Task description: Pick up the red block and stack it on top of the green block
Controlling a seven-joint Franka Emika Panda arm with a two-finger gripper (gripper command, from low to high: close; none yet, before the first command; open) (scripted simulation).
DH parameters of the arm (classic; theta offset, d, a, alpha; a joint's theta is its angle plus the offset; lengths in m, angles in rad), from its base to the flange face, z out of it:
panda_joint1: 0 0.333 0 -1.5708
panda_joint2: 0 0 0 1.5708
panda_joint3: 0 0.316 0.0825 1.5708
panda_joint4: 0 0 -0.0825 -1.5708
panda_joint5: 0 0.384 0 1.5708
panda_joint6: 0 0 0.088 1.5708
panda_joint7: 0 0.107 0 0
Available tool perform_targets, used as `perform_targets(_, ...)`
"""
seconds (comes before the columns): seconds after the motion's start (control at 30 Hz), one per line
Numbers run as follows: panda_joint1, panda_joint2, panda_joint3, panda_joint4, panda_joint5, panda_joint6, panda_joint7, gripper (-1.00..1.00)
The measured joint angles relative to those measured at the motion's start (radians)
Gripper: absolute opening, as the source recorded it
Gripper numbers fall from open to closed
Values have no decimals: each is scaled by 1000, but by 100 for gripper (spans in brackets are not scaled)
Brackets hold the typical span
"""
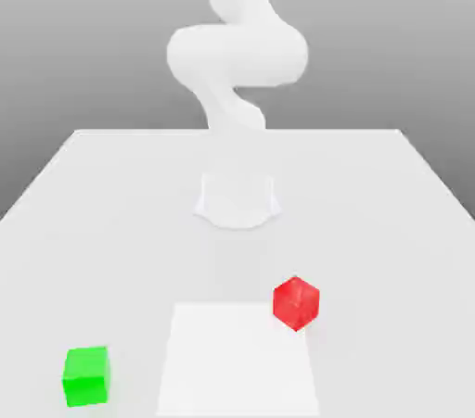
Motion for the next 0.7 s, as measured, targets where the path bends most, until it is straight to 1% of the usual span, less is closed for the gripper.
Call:
perform_targets(0.27, 117, 250, -22, -236, 8, 189, -187, 0)
perform_targets(0.53, 220, 540, -13, -491, 5, 403, -388, 0)
perform_targets(0.6, 232, 661, -2, -528, -2, 494, -422, 0)
perform_targets(0.7, 240, 791, 2, -527, -4, 600, -435, 0)
